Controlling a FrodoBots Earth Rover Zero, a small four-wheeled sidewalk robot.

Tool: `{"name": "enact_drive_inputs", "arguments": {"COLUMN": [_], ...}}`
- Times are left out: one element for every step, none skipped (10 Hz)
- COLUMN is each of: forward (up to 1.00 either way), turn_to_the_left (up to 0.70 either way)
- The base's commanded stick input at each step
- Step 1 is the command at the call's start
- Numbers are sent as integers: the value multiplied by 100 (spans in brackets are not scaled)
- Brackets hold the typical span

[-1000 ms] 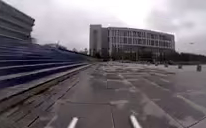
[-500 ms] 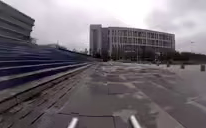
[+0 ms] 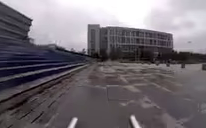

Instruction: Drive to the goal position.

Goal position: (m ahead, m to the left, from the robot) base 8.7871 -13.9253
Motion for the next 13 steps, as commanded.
{"name": "enact_drive_inputs", "arguments": {"forward": [70,70,70,70,70,70,70,70,70,70,70,70,70], "turn_to_the_left": [-35,-35,-35,-35,-25,0,0,0,0,0,0,0,0]}}
